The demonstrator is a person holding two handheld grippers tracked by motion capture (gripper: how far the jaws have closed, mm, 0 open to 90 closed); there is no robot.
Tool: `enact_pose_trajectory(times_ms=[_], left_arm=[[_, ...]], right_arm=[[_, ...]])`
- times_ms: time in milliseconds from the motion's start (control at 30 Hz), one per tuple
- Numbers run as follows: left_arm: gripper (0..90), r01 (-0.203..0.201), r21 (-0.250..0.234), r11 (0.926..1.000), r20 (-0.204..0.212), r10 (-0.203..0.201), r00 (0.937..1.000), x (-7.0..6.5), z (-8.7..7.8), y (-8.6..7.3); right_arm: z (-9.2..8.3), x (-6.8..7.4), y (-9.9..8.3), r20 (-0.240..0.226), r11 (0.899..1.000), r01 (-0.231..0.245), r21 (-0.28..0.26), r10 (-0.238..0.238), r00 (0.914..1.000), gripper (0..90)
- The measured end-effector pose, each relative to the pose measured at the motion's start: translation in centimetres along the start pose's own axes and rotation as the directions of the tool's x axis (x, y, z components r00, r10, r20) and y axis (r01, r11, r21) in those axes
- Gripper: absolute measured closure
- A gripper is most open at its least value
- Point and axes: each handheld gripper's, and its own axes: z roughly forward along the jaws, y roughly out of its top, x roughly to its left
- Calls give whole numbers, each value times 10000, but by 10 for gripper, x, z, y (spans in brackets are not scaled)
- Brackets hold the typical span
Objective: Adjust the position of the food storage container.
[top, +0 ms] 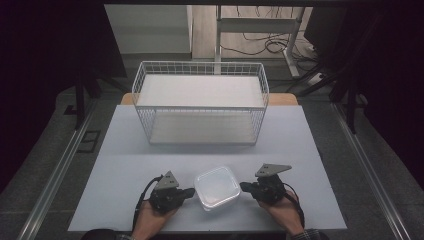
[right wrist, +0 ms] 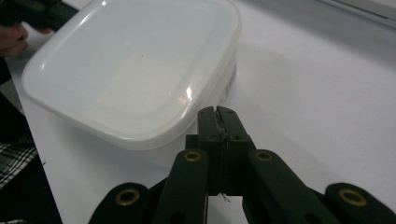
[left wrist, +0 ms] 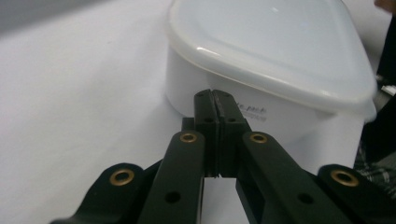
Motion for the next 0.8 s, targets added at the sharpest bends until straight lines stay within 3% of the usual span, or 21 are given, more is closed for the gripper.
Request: enact_pose_trajectory(times_ms=[67, 200, 367, 533, 700, 733, 767, 800], left_arm=[[896, 7, 66, 10000, -174, -6, 9998, 3, 0, 0], [897, -63, 92, 9999, -365, 66, 9993, 8, 0, 2], [895, 0, -31, 10000, -405, -2, 9992, 16, -4, 5], [851, -154, -40, 9999, -615, 151, 9980, 16, -12, 5], [658, -254, -140, 9996, -1220, 235, 9922, 20, -27, 2], [604, -245, -124, 9996, -1307, 227, 9912, 21, -29, 0], [494, -261, -106, 9996, -1388, 243, 9900, 22, -31, -1], [494, -309, -110, 9995, -1449, 290, 9890, 23, -32, -3]], right_arm=[[8, 6, 1, -203, 9997, 179, 189, -175, 9996, 884], [13, 10, 3, -151, 9991, 335, 245, -331, 9993, 885], [18, 13, 5, -411, 9996, 213, 164, -206, 9989, 885], [13, 14, 4, -196, 9995, 323, 71, -322, 9993, 857], [3, 11, 0, 385, 9976, 681, -108, -677, 9970, 767], [2, 9, -1, 457, 9975, 697, -114, -691, 9966, 735], [0, 7, -4, 580, 9974, 709, -110, -701, 9959, 628], [0, 7, -4, 580, 9974, 709, -110, -701, 9959, 628]])
